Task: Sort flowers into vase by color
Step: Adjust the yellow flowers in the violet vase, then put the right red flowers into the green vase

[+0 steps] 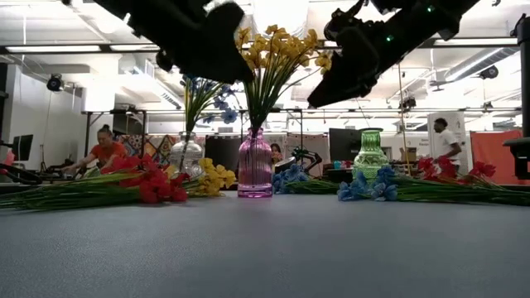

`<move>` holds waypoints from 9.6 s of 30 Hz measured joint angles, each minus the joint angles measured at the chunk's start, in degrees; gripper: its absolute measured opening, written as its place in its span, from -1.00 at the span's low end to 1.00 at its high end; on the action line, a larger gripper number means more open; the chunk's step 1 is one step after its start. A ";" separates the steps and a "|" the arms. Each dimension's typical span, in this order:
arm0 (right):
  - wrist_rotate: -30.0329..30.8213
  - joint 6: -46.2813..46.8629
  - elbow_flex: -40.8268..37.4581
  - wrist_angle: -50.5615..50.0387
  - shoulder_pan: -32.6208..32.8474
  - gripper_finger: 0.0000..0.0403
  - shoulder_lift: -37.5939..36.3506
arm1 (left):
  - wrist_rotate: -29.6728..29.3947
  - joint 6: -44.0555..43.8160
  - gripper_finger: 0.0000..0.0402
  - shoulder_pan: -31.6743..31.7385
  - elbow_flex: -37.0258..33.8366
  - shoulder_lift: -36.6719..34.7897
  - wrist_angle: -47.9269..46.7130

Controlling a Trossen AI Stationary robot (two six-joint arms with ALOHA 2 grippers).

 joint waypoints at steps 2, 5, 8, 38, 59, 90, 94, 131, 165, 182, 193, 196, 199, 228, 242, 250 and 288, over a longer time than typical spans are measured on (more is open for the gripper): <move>0.04 -0.91 -0.04 -0.21 0.03 0.01 -0.02 | -3.10 0.21 0.28 1.04 0.00 1.62 1.69; 0.36 -3.73 -0.04 -0.24 0.02 0.01 -0.15 | -8.60 0.62 0.37 3.64 0.02 2.97 3.52; 3.68 -6.36 -0.04 -0.17 -0.28 0.01 -0.37 | -8.85 2.70 0.43 6.57 0.02 3.84 3.84; 1.05 -0.60 -15.87 27.48 -2.62 0.01 -0.28 | 10.80 9.47 0.46 19.78 0.00 3.80 12.56; 1.05 0.25 -15.80 27.47 -2.64 0.01 -0.26 | 11.26 9.23 -0.13 21.18 -0.02 4.19 12.90; 1.07 0.73 -15.75 27.21 -2.64 0.01 -0.24 | 11.00 0.09 -0.81 20.54 -1.38 4.08 12.17; 1.07 0.62 -15.75 27.21 -2.64 0.01 -0.24 | 11.02 -0.01 -0.81 20.48 -1.40 4.08 12.05; 1.07 4.72 -15.75 22.60 -2.64 0.01 -0.35 | 11.43 -0.48 -0.29 17.14 0.06 3.87 4.71; -4.14 29.73 1.29 -31.88 -2.56 0.01 -0.46 | 11.24 0.96 -0.15 9.10 0.26 -12.93 -20.73; -18.08 56.90 9.97 -72.25 5.27 0.01 -1.87 | 18.52 5.70 -0.15 8.17 0.26 -17.59 -40.02; -18.33 62.40 2.67 -68.17 3.98 0.36 -3.30 | 21.58 6.03 -0.15 4.61 1.71 -19.65 -47.13; -18.02 62.73 1.28 -65.56 3.70 0.44 -3.30 | 20.56 9.69 -0.15 3.83 4.33 -20.36 -46.67; -17.71 63.58 -0.16 -63.27 3.35 0.47 -3.30 | 16.89 12.62 -0.15 3.76 5.99 -20.78 -44.73; -16.50 67.48 -12.01 -45.00 2.69 0.09 -3.32 | 12.92 16.26 -0.15 3.61 4.57 -20.85 -43.00; -15.43 66.17 -12.01 -44.98 2.69 -0.70 -3.32 | 12.91 16.26 -0.15 3.61 4.59 -20.83 -42.72; -15.47 65.97 -10.30 -51.02 2.72 -0.89 -5.63 | 12.92 16.26 -0.15 3.61 4.63 -20.83 -42.35; 27.02 -6.15 3.06 3.49 2.07 -0.86 -22.05 | 12.92 19.23 -0.15 3.61 4.63 -20.81 -37.79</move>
